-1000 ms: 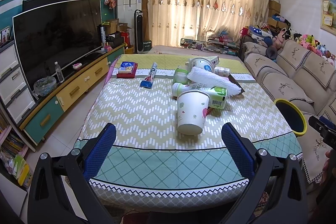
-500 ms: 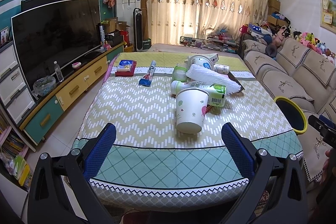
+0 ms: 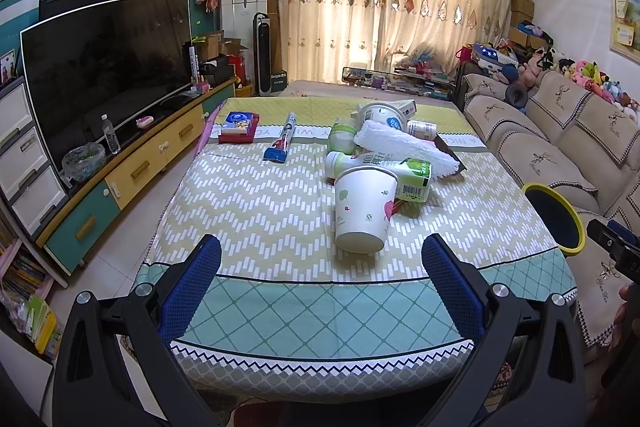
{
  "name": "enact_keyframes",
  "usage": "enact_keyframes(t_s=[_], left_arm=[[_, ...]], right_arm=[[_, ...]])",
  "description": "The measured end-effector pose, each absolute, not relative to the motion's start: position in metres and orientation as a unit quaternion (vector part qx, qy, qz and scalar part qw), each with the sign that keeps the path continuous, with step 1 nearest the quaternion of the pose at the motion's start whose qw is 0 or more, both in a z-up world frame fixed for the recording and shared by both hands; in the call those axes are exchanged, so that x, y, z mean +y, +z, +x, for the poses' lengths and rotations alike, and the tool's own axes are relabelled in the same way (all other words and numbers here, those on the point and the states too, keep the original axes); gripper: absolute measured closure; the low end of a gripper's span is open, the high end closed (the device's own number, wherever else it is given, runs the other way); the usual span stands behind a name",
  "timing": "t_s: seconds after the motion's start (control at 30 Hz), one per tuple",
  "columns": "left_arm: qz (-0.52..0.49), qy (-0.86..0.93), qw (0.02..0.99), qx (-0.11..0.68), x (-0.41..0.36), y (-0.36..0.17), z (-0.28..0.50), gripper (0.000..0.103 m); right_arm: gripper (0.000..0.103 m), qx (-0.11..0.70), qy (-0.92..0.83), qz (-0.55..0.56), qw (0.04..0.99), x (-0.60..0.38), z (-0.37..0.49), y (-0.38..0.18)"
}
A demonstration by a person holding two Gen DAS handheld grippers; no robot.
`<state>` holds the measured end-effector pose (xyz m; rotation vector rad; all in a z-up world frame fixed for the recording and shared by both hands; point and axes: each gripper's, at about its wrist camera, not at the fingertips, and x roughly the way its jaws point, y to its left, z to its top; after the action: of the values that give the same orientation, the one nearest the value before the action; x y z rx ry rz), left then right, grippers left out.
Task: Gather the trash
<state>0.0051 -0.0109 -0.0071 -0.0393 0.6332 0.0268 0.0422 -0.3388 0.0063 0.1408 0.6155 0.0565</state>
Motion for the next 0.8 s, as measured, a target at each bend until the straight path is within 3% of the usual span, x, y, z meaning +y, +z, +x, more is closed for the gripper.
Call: enact_keyframes(t_s=[0.8], left_arm=[[-0.019, 0.01, 0.949, 0.313, -0.0117, -0.0061, 0.0063, 0.004]], right_arm=[[0.006, 0.303, 0.027, 0.071, 0.95, -0.3383, 0.0439, 0.0047]])
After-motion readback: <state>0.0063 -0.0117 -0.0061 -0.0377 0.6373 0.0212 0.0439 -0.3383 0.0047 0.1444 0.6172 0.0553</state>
